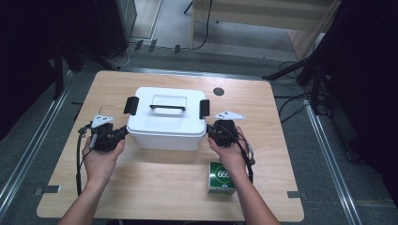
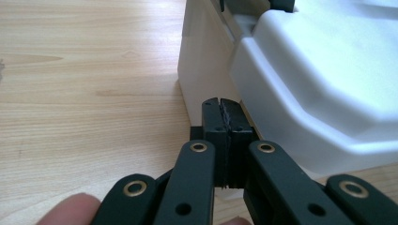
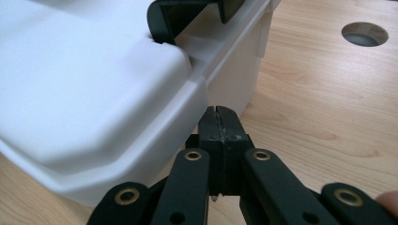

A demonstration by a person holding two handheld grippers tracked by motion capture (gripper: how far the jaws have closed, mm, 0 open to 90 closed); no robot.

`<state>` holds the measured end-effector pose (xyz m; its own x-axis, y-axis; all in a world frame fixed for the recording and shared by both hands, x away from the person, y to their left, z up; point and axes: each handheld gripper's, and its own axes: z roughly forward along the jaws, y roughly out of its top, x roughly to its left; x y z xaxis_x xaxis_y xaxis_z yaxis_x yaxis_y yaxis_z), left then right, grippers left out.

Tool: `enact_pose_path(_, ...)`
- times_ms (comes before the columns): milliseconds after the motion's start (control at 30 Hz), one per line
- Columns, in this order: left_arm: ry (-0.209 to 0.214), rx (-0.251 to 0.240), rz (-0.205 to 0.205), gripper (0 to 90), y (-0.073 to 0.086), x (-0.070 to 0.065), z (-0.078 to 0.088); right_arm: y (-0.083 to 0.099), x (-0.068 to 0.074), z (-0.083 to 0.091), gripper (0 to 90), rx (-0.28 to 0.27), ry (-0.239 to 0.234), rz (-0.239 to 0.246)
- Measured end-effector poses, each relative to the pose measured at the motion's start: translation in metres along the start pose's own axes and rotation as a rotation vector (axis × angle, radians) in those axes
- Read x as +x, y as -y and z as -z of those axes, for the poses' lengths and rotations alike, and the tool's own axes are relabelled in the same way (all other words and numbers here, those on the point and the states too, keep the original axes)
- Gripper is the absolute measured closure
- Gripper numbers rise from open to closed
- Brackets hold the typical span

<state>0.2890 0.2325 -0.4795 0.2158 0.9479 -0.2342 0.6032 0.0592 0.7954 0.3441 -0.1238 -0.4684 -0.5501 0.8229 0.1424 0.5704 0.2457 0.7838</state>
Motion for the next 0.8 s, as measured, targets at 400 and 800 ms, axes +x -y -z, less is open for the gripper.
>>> enact_pose_path(400,-0.010,-0.013,-0.029,90.0,0.013,-0.010,0.012,0.010,0.000,0.012,84.8,-0.023,-0.018,-0.020)
enact_pose_path(800,-0.136,-0.079,-0.011,55.8,0.044,0.027,0.034,0.025,-0.032,0.045,58.9,-0.145,0.069,0.010)
